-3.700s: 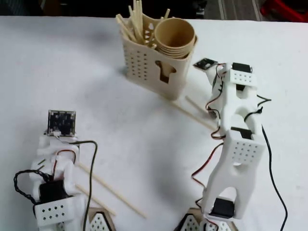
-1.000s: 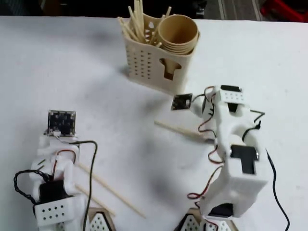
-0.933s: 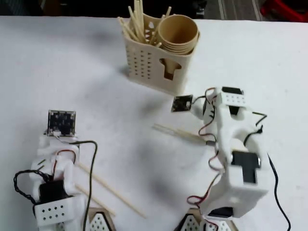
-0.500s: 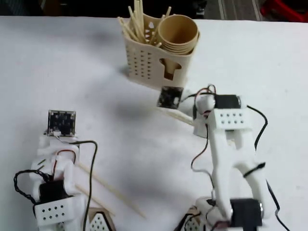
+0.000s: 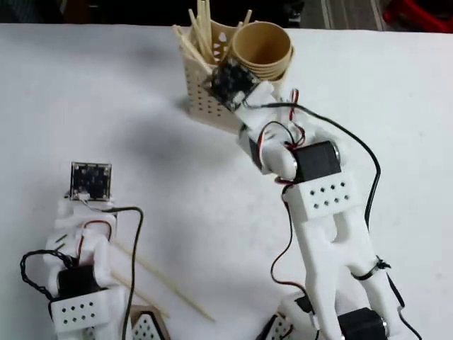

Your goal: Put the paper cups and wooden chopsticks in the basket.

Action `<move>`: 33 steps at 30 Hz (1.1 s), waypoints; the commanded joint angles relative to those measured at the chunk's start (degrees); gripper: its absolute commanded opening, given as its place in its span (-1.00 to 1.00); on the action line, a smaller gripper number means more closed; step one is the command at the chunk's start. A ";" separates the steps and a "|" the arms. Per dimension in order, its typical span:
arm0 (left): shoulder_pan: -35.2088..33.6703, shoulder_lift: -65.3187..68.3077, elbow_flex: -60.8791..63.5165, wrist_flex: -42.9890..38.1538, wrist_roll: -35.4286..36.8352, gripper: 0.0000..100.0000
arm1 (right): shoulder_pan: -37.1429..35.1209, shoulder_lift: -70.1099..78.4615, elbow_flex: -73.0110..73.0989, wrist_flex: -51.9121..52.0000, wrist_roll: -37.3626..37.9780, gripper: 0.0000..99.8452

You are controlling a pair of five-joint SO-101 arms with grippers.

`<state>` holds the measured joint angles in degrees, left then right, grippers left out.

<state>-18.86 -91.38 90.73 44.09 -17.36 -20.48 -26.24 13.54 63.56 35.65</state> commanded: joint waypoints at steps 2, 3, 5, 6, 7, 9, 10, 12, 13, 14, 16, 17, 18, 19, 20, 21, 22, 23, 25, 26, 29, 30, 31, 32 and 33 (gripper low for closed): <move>-0.57 -0.75 -0.35 -0.26 -0.70 -0.95 | -1.36 -2.33 -7.03 -10.59 -8.79 -0.96; -0.57 -0.75 -0.35 -0.26 -0.70 -0.95 | -1.63 -2.33 -7.30 -13.41 -9.93 -0.96; -0.57 -0.75 -0.35 -0.26 -0.70 -0.95 | -2.33 -2.24 -7.30 -20.44 -11.43 -0.96; -0.57 -0.75 -0.35 -0.26 -0.70 -0.95 | -2.86 -2.24 -7.21 -23.87 -11.87 -0.96; -0.57 -0.75 -0.35 -0.26 -0.70 -0.95 | -3.38 -1.89 -7.21 -26.95 -12.22 -0.96; -0.57 -0.75 -0.35 -0.26 -0.70 -0.95 | -4.44 -0.40 -7.65 -32.75 -13.19 -0.96; -0.57 -0.75 -0.35 -0.26 -0.70 -0.95 | -4.97 0.40 -7.82 -36.09 -13.63 -0.96; -0.57 -0.75 -0.35 -0.26 -0.70 -0.95 | -5.58 2.68 -8.26 -42.15 -14.86 -0.96; -0.57 -0.75 -0.35 -0.26 -0.70 -0.95 | -5.58 3.91 -8.53 -45.32 -15.74 -0.96; -0.57 -0.75 -0.35 -0.26 -0.70 -0.95 | -5.58 5.23 -9.05 -48.22 -16.70 -0.96; -0.57 -0.75 -0.35 -0.26 -0.70 -0.95 | -5.58 8.22 -10.37 -53.05 -18.20 -0.96; -0.57 -0.75 -0.35 -0.26 -0.70 -0.95 | -5.41 9.89 -11.16 -54.99 -18.55 -0.96; -0.57 -0.75 -0.35 -0.26 -0.70 -0.95 | -5.32 11.82 -12.13 -56.66 -18.64 -0.96; -0.57 -0.75 -0.35 -0.26 -0.70 -0.95 | -5.23 13.76 -13.19 -57.98 -18.64 -0.96; -0.57 -0.75 -0.35 -0.26 -0.70 -0.95 | -5.23 15.78 -14.15 -59.03 -18.64 -0.96; -0.57 -0.75 -0.35 -0.26 -0.70 -0.95 | -5.14 17.89 -15.12 -59.74 -18.64 -0.96; -0.57 -0.75 -0.35 -0.26 -0.70 -0.95 | -5.05 19.82 -16.09 -60.18 -18.64 -0.96; -0.57 -0.75 -0.35 -0.26 -0.70 -0.95 | -4.79 21.76 -16.88 -60.35 -18.64 -0.96; -0.57 -0.75 -0.35 -0.26 -0.70 -0.95 | -4.62 25.01 -17.76 -60.35 -18.73 -0.96; -0.57 -0.75 -0.35 -0.26 -0.70 -0.95 | -4.44 26.33 -17.93 -60.35 -18.73 -0.96; -0.57 -0.75 -0.35 -0.26 -0.70 -0.95 | -3.56 29.67 -18.11 -60.09 -18.73 -0.96; -0.57 -0.75 -0.35 -0.26 -0.70 -0.95 | -3.21 30.46 -18.11 -60.00 -18.73 -0.94; -0.57 -0.75 -0.35 -0.26 -0.70 -0.95 | -3.03 30.90 -18.02 -59.74 -18.73 -0.90; -0.57 -0.75 -0.35 -0.26 -0.70 -0.95 | -2.95 30.99 -18.02 -58.68 -18.73 -0.84; -0.57 -0.75 -0.35 -0.26 -0.70 -0.95 | -2.95 30.46 -18.11 -56.84 -18.73 -0.79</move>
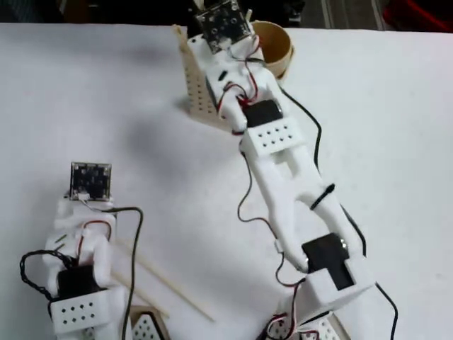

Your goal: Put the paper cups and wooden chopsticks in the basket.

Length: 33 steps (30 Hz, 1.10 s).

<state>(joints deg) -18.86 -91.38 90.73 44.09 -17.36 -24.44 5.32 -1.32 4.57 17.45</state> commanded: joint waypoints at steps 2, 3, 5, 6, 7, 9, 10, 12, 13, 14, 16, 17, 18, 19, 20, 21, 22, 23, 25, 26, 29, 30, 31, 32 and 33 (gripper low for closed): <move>-0.57 -0.75 -0.35 -0.26 -0.70 -0.95 | 0.84 -3.91 -3.34 7.34 -0.53 -0.72; -0.57 -0.75 -0.35 -0.26 -0.70 -0.95 | 0.66 -5.93 -3.25 10.77 -0.53 -0.72; -0.57 -0.75 -0.35 -0.26 -0.70 -0.95 | 0.48 -10.33 -2.99 18.33 -0.53 -0.72; -0.57 -0.75 -0.35 -0.26 -0.70 -0.95 | 0.40 -12.35 -2.99 22.11 -0.53 -0.72; -0.57 -0.75 -0.35 -0.26 -0.70 -0.95 | 0.40 -14.29 -2.99 25.89 -0.53 -0.72; -0.57 -0.75 -0.35 -0.26 -0.70 -0.95 | 0.40 -17.45 -2.99 32.40 -0.53 -0.72; -0.57 -0.75 -0.35 -0.26 -0.70 -0.95 | 0.31 -18.68 -2.99 35.38 -0.53 -0.72; -0.57 -0.75 -0.35 -0.26 -0.70 -0.95 | -0.75 -21.41 -2.90 41.89 -0.53 -0.72; -0.57 -0.75 -0.44 -0.26 -0.70 -0.95 | -1.27 -22.46 -2.90 45.49 -0.53 -0.72; -1.10 -0.75 -0.62 -0.26 -0.70 -0.95 | -1.98 -23.43 -2.90 48.92 -0.53 -0.72; -3.12 -0.75 -0.88 -0.44 -0.26 -0.95 | -3.74 -25.19 -2.90 55.69 -0.53 -0.72; -4.26 -0.75 -1.14 -0.70 -0.18 -0.95 | -4.62 -25.80 -2.90 59.12 -0.53 -0.71; -5.32 -0.75 -1.32 -1.23 -0.18 -0.95 | -5.32 -26.33 -2.90 62.64 -0.53 -0.71; -6.20 -0.75 -1.49 -1.23 -0.09 -0.95 | -6.37 -26.68 -2.90 65.98 -0.53 -0.71; -6.81 -0.75 -1.49 -1.49 -0.09 -0.95 | -7.43 -26.77 -2.90 69.05 -0.53 -0.71; -7.16 -0.75 -1.58 -1.49 -0.09 -0.95 | -8.22 -26.68 -2.90 71.60 -0.53 -0.71; -7.34 -0.75 -1.67 -1.49 -0.09 -0.95 | -9.01 -26.68 -2.90 74.15 -0.53 -0.71; -7.34 -0.75 -1.67 -1.49 -0.09 -0.95 | -9.80 -26.77 -2.90 76.35 -0.53 -0.71; -7.43 -0.75 -1.76 -1.49 -0.09 -0.95 | -11.56 -26.86 -2.81 81.01 -0.53 -0.71; -7.69 -0.75 -1.85 -1.49 -0.09 -0.95 | -12.79 -26.86 -2.81 83.38 -0.62 -0.71; -9.71 -0.75 -2.64 -1.58 0.00 -0.95 | -16.92 -26.95 -2.20 88.48 -3.60 -0.72; -10.07 -0.75 -2.73 -1.58 0.62 -0.95 | -18.07 -27.21 -1.14 89.10 -5.54 -0.72; -10.15 -0.75 -2.81 -1.58 1.58 -0.95 | -19.03 -27.56 -0.18 89.36 -6.95 -0.72; -10.24 -0.75 -2.99 -1.58 2.02 -0.95 | -19.65 -28.09 0.97 89.36 -7.82 -0.72; -10.68 -0.75 -3.25 -1.58 2.11 -0.95 | -20.00 -28.79 2.37 89.10 -8.00 -0.72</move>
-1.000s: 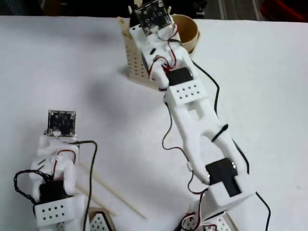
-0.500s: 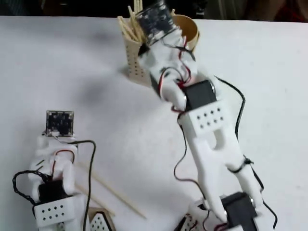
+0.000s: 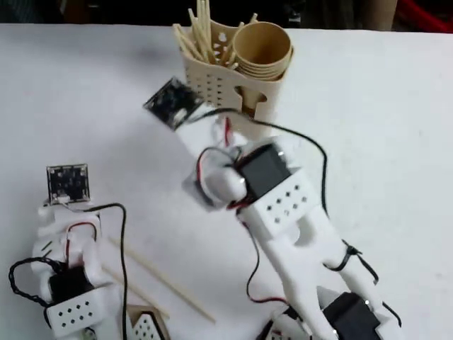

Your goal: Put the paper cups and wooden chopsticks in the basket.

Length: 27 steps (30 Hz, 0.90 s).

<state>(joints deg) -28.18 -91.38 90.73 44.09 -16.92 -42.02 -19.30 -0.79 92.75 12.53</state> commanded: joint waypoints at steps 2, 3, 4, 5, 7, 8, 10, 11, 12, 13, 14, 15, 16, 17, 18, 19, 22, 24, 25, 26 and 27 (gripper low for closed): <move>-3.21 -0.57 -5.27 -0.97 1.58 -0.95 | -2.42 -5.76 4.13 0.13 -3.25 -0.72; -4.35 -0.48 -6.51 -0.09 0.88 -0.95 | -2.42 -6.90 5.36 -0.22 -3.34 -0.72; -5.41 -0.48 -7.91 1.23 0.00 -0.95 | -2.42 -8.04 6.77 -0.31 -3.34 -0.72; -6.02 -0.48 -9.58 2.81 -1.14 -0.95 | -2.42 -9.19 8.53 -0.31 -3.34 -0.72; -6.37 -0.40 -13.10 6.77 -3.60 -0.95 | -2.68 -11.47 12.84 -0.40 -3.34 -0.72; -6.37 -0.40 -14.95 8.88 -4.75 -0.95 | -2.95 -12.35 15.21 -0.75 -3.34 -0.72; -6.37 -0.40 -18.55 12.92 -6.15 -0.95 | -3.21 -14.29 20.31 -2.77 -3.34 -0.72; -6.37 -0.31 -20.31 14.95 -6.59 -0.95 | -3.21 -15.08 22.77 -3.82 -3.34 -0.72; -6.37 -0.31 -21.98 17.14 -7.21 -0.95 | -3.21 -15.96 25.14 -4.79 -3.34 -0.72; -6.37 -0.31 -23.56 19.52 -7.82 -0.95 | -3.21 -17.01 27.34 -5.76 -3.34 -0.72; -6.37 -0.31 -24.97 21.63 -8.26 -0.95 | -3.21 -18.07 29.19 -6.64 -3.34 -0.72; -6.37 -0.13 -25.93 23.74 -8.70 -0.95 | -3.21 -19.21 30.77 -7.25 -3.34 -0.72; -6.37 0.57 -26.81 25.58 -8.97 -0.92 | -3.21 -20.44 32.26 -7.87 -3.34 -0.72; -6.37 2.07 -27.25 26.99 -9.05 -0.88 | -3.21 -21.76 33.49 -8.40 -3.34 -0.72; -6.37 4.09 -27.60 27.78 -9.05 -0.83 | -3.21 -23.16 34.81 -8.75 -3.34 -0.72; -6.37 6.81 -27.69 27.78 -9.05 -0.79 | -3.21 -24.48 36.04 -9.19 -3.34 -0.72; -6.46 17.98 -29.27 27.69 -9.14 -0.73 | -3.21 -28.35 39.47 -10.51 -3.34 -0.72; -6.46 27.03 -32.18 28.31 -8.88 -0.73 | -2.59 -30.81 41.32 -10.86 -3.34 -0.72; -6.46 31.52 -33.58 28.66 -8.79 -0.73 | -2.15 -31.87 42.11 -10.95 -3.34 -0.72; -6.73 35.56 -34.64 29.01 -8.70 -0.73 | -1.63 -32.92 42.81 -11.21 -3.34 -0.72; -7.43 39.52 -35.60 29.27 -8.62 -0.73 | -1.01 -33.98 43.43 -11.21 -3.34 -0.72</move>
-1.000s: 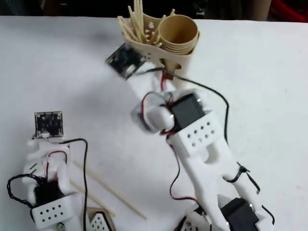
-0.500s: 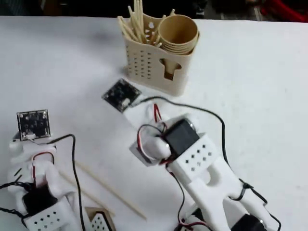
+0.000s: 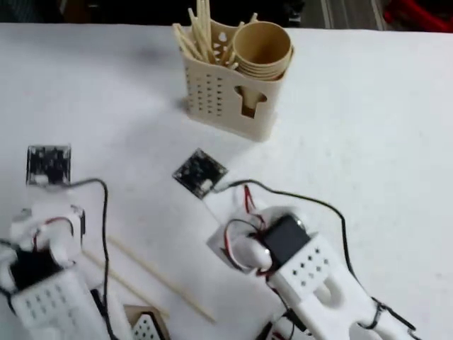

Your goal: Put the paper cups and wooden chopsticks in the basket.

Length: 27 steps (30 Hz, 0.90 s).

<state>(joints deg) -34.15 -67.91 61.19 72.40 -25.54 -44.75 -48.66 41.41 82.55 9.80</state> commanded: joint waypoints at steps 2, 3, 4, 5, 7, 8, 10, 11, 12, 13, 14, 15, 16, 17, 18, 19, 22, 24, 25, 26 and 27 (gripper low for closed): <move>-2.77 22.37 -7.03 0.70 0.09 -0.73 | 2.86 -6.29 2.29 -1.01 -0.62 -0.72; -3.74 24.75 -7.12 0.44 0.70 -0.73 | 3.38 -6.99 2.64 -1.01 -0.62 -0.72; -4.70 26.68 -7.03 -0.44 2.11 -0.71 | 3.91 -7.69 3.16 -1.01 -0.53 -0.72; -5.76 28.26 -6.68 -1.32 3.60 -0.68 | 4.18 -8.22 3.52 -1.01 -0.53 -0.72; -8.31 31.60 -6.59 -2.73 5.63 -0.62 | 4.44 -9.01 4.31 -1.01 -0.44 -0.72; -9.36 33.10 -6.59 -3.08 6.07 -0.59 | 4.44 -9.27 4.48 -1.01 -0.44 -0.72; -10.42 36.09 -6.51 -4.04 6.33 -0.59 | 4.26 -9.63 4.92 -1.01 -0.44 -0.71; -10.51 37.49 -6.07 -4.75 6.33 -0.58 | 4.18 -9.63 4.92 -1.01 -0.53 -0.72; -10.51 39.08 -5.36 -5.71 6.42 -0.58 | 4.18 -9.63 4.92 -1.01 -0.53 -0.71; -10.51 40.75 -4.57 -6.95 6.42 -0.58 | 4.09 -9.63 4.92 -1.01 -0.53 -0.71; -10.51 42.51 -3.69 -8.62 6.42 -0.58 | 4.09 -9.63 4.92 -1.01 -0.53 -0.71; -10.51 44.26 -2.81 -10.55 6.42 -0.58 | 4.09 -9.63 4.92 -1.01 -0.53 -0.71; -10.59 45.76 -2.64 -12.13 6.51 -0.59 | 4.09 -9.63 4.92 -1.01 -0.53 -0.71; -11.03 46.90 -3.08 -12.66 6.59 -0.59 | 4.09 -9.63 4.92 -1.01 -0.53 -0.72; -11.65 48.04 -4.31 -12.66 7.30 -0.59 | 4.09 -9.63 4.92 -0.92 -0.53 -0.72; -11.82 48.84 -5.10 -12.66 8.18 -0.59 | 4.09 -9.63 4.92 -0.92 -0.53 -0.72; -11.21 50.68 -6.15 -13.63 9.58 -0.59 | 4.09 -9.63 4.92 -0.92 -0.53 -0.72; -9.54 51.82 -6.77 -13.89 9.76 -0.59 | 4.09 -9.63 4.92 -0.92 -0.53 -0.72; -8.66 52.18 -6.95 -13.98 9.85 -0.59 | 4.09 -9.63 4.92 -0.92 -0.53 -0.72; -7.69 52.35 -7.21 -13.98 10.55 -0.59 | 4.09 -9.63 4.92 -0.92 -0.53 -0.72; -6.73 52.88 -7.74 -13.98 11.34 -0.59 | 4.09 -9.63 4.92 -0.92 -0.53 -0.72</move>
<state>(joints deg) -44.35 -15.87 56.70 59.38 -16.57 -40.97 -57.36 46.59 82.29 9.80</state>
